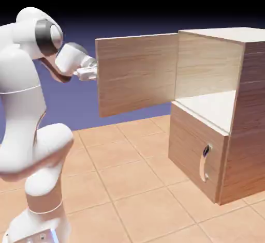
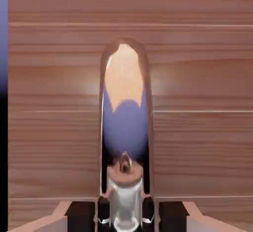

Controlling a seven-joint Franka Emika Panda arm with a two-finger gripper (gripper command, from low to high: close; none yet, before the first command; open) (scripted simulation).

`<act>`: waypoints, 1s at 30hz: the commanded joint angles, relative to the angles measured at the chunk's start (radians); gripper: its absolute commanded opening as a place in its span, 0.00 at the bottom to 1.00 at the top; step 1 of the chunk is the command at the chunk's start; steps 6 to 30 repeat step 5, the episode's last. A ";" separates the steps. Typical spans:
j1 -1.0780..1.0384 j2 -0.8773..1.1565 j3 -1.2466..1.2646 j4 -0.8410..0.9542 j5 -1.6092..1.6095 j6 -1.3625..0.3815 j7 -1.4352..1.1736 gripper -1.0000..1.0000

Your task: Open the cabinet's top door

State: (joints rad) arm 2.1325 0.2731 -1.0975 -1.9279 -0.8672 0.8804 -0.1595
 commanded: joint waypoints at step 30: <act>-0.096 0.151 0.031 0.126 0.083 -0.013 -0.070 0.00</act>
